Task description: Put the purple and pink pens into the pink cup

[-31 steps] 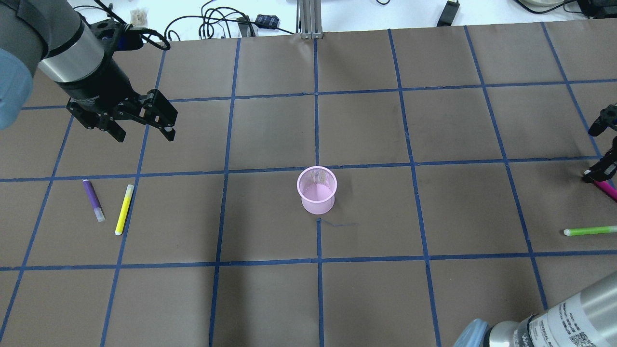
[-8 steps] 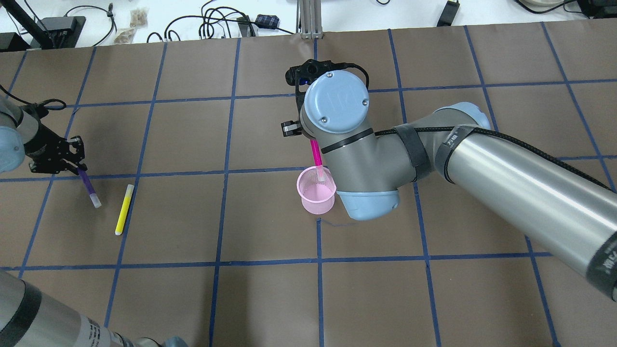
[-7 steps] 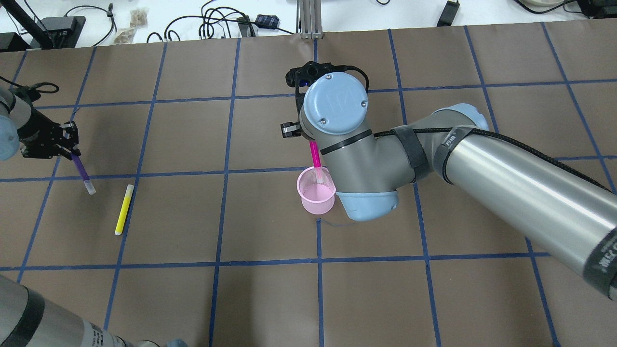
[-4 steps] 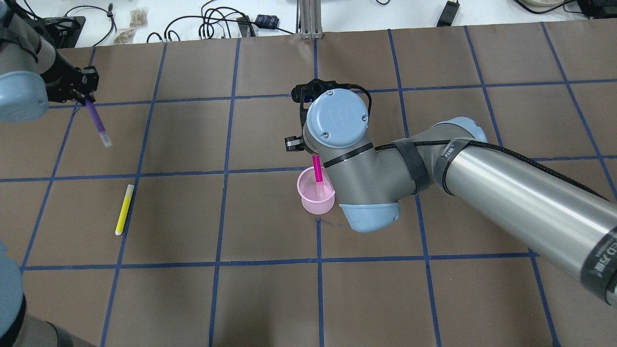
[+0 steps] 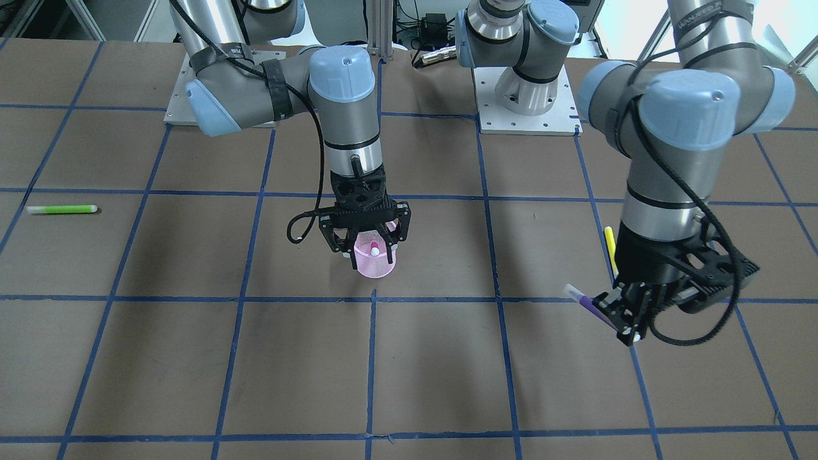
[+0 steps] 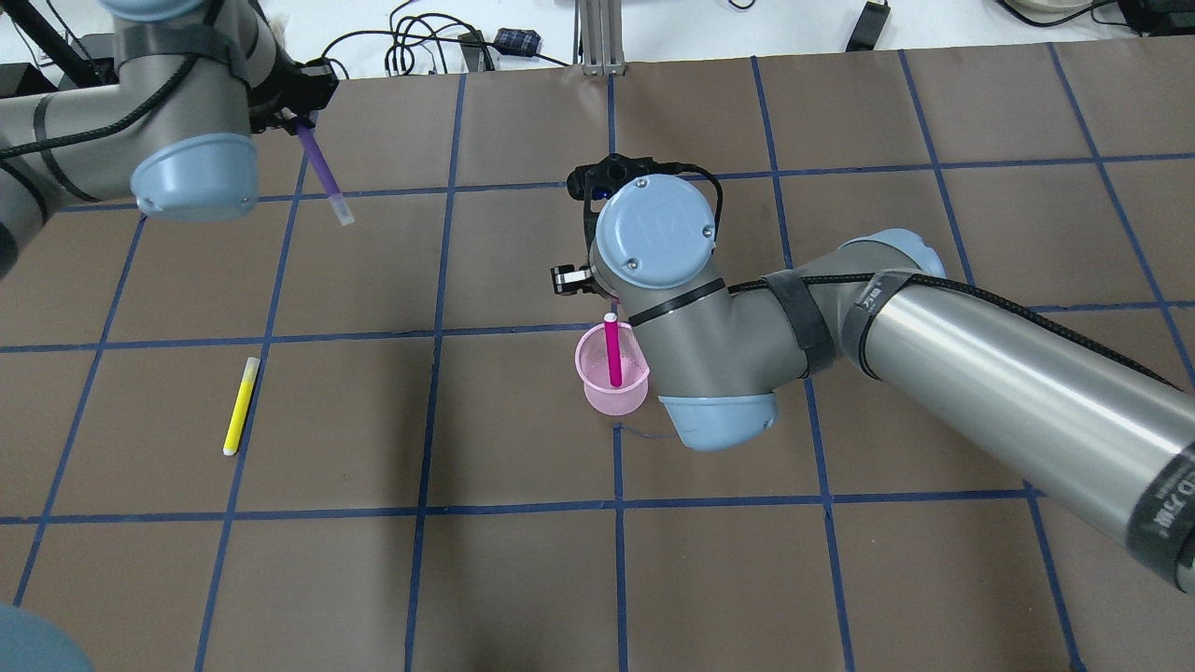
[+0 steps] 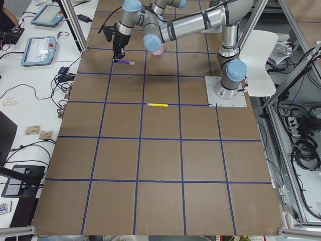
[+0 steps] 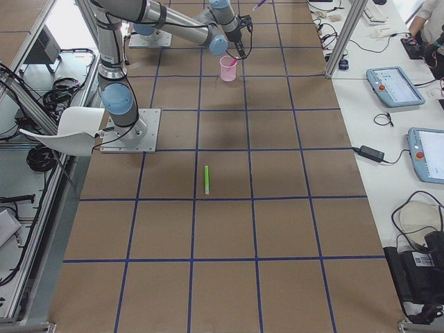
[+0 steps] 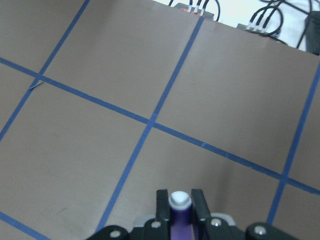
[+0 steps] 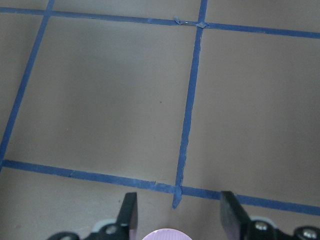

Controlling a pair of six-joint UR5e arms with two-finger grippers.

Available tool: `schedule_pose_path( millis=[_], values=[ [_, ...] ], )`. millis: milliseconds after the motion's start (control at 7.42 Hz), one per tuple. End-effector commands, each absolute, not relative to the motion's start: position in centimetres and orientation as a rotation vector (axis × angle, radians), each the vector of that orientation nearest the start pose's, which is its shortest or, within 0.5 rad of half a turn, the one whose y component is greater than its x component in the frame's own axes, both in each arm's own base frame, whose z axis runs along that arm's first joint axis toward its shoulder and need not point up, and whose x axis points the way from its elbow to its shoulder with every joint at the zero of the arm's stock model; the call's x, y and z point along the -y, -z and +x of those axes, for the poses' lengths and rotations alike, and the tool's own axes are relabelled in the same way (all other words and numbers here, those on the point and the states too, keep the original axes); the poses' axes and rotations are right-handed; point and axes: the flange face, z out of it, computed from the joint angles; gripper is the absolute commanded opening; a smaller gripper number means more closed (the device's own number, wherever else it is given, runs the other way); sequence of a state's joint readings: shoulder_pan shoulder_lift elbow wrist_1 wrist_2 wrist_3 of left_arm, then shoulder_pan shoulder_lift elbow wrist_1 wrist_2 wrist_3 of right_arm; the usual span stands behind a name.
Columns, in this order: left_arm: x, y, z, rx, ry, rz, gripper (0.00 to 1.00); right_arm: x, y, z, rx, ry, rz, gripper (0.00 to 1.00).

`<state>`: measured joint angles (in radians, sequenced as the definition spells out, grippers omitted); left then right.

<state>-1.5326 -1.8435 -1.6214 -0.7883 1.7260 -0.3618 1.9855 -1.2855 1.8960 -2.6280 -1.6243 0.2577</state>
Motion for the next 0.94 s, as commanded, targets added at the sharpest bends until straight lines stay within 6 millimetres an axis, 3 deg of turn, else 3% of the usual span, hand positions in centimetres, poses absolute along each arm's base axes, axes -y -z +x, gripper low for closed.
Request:
schedule_pose_path(
  millis=[0, 135, 404, 539, 674, 809],
  values=[
    [60.3, -40.8, -17.0, -2.885, 0.793, -0.738, 0.00, 49.2, -32.0, 33.7, -2.956, 0.706, -0.176, 1.00],
    [59.1, -40.7, -20.1, -2.868, 0.822, -0.789, 0.00, 51.1, -32.4, 31.5, -2.998, 0.643, -0.117, 1.00],
    [57.8, -38.9, -23.8, -2.865, 0.821, -0.898, 0.00, 55.1, -36.3, 23.7, -3.104, 0.438, -0.034, 1.00],
    [56.3, -37.3, -26.9, -2.865, 0.794, -1.030, 0.00, 56.0, -38.6, 19.8, -3.149, 0.331, -0.089, 1.00],
    [54.5, -36.8, -30.2, -2.892, 0.787, -1.018, 0.00, 56.6, -39.8, 16.7, -3.170, 0.275, -0.139, 1.00],
    [53.1, -36.7, -32.5, -2.896, 0.800, -0.986, 0.00, 55.9, -40.6, 15.9, -3.171, 0.283, -0.164, 1.00]
  ],
)
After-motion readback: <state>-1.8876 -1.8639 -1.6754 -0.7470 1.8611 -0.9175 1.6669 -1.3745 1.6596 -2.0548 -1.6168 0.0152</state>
